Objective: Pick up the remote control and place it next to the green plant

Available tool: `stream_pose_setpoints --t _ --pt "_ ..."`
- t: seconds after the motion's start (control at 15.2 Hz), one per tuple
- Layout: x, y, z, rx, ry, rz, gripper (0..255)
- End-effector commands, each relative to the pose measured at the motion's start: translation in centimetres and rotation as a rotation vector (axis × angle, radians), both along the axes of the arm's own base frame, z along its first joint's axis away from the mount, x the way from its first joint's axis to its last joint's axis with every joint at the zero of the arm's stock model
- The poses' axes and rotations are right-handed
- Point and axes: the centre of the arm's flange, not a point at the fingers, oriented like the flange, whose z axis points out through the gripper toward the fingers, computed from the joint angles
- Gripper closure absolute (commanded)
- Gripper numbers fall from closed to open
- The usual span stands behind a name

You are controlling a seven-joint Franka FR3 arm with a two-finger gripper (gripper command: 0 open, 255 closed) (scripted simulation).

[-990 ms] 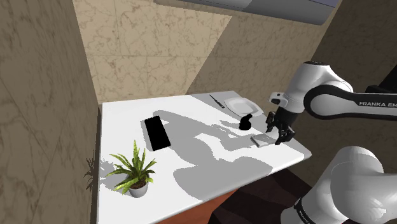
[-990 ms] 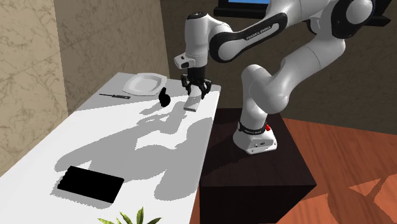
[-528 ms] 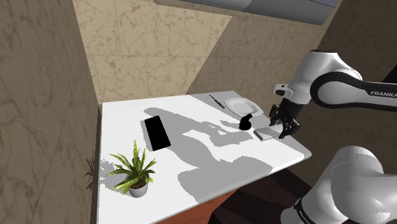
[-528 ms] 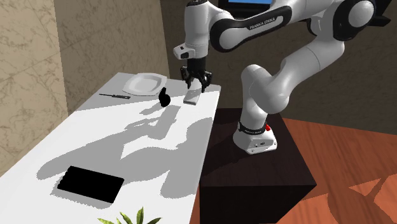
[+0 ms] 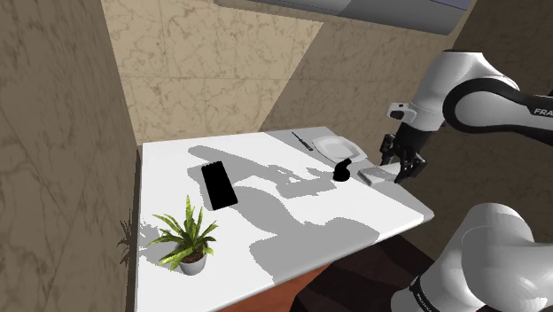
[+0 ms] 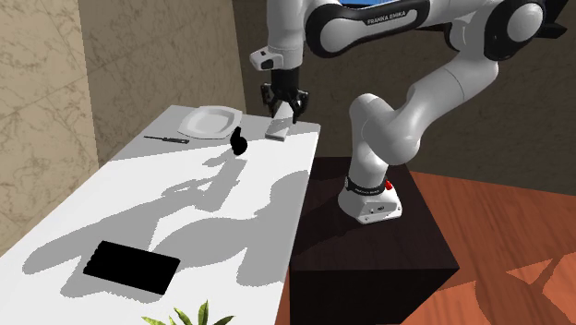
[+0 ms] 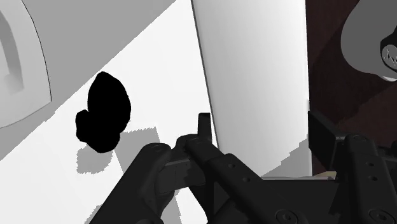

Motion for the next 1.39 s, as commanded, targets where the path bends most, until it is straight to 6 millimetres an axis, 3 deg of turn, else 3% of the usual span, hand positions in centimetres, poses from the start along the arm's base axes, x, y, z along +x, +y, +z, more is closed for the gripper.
stream_pose_setpoints --t 0.0,0.92,1.32 --pt "0.0 -0.2 1.1 0.000 0.000 0.000 255" --pt "0.0 -0.2 8.5 0.000 0.000 0.000 255" --pt "3.7 6.8 8.5 0.000 0.000 0.000 255"
